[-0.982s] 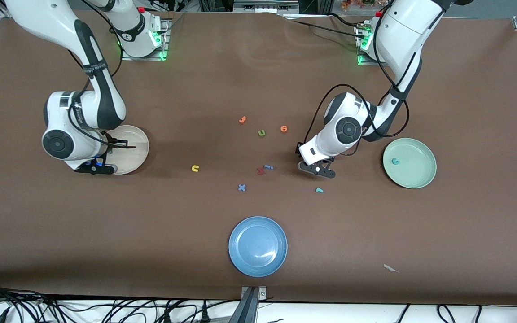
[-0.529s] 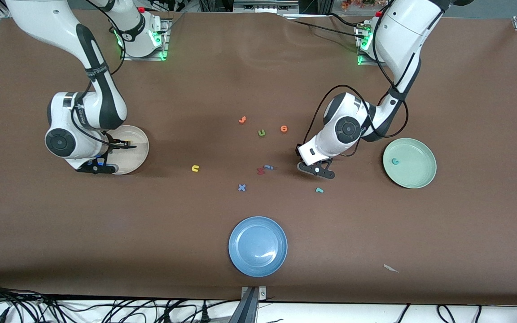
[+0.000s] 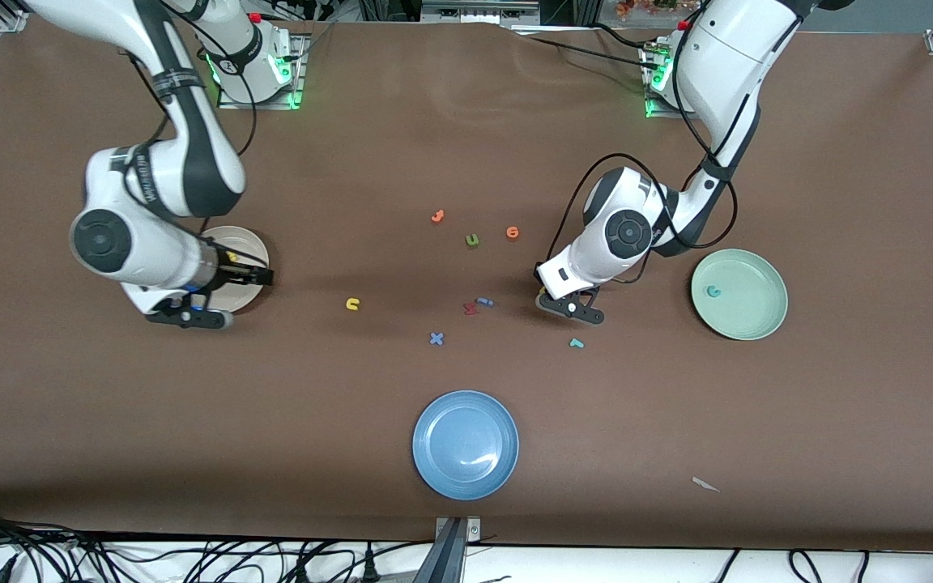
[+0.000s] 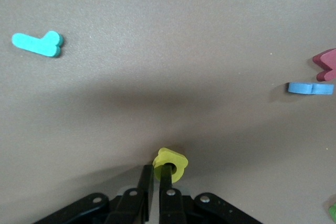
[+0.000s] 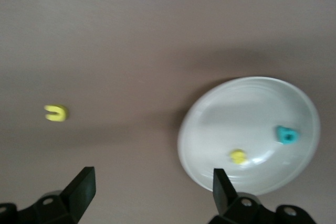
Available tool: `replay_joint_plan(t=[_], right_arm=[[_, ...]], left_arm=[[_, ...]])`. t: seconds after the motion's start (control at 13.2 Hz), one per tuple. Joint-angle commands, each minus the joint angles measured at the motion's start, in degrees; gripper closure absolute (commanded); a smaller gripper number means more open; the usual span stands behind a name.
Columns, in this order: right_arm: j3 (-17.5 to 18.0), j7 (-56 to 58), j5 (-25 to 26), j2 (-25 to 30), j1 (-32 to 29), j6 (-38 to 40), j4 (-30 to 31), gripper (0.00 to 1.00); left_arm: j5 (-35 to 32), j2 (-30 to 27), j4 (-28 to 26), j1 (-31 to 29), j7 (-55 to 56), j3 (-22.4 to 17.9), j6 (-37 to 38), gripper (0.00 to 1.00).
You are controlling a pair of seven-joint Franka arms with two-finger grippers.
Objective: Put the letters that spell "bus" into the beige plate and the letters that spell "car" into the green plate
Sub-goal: 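Place the yellow 2 on the white plate with the right gripper, then grasp the yellow u with the right gripper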
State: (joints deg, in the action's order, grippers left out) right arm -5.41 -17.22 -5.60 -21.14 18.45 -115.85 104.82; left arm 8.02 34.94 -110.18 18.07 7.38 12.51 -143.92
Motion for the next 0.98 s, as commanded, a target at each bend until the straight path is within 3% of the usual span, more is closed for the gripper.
replay_joint_plan(t=[0.0,0.15,0.23,0.45,0.91], right_arm=[[3.47,-5.79,-0.64,-4.24,0.09,-6.46,-0.93,0.01],[3.48,-7.82,-0.64,-7.15,2.19,-11.04,-0.85,0.01],[3.48,-9.05,-0.64,-8.29,3.42,-13.59,-0.58,0.01],[3.39,-9.59,-0.12,-12.59,8.17,-20.80,-0.23,0.02],[3.48,-9.58,0.24,-15.42,8.88,-25.92,1.09,0.18]], left_arm=[[-0.81,1.54,0.76,0.65,-0.70,-0.38,-0.49,0.94],[-0.46,1.45,0.84,0.65,-0.17,-0.30,-0.49,0.58],[-0.28,1.36,0.93,0.65,0.27,-0.30,-0.49,0.48],[-0.19,1.19,2.25,0.73,1.06,-0.30,-0.40,0.43],[-0.19,1.62,2.25,3.62,2.90,-0.21,-0.49,0.41]])
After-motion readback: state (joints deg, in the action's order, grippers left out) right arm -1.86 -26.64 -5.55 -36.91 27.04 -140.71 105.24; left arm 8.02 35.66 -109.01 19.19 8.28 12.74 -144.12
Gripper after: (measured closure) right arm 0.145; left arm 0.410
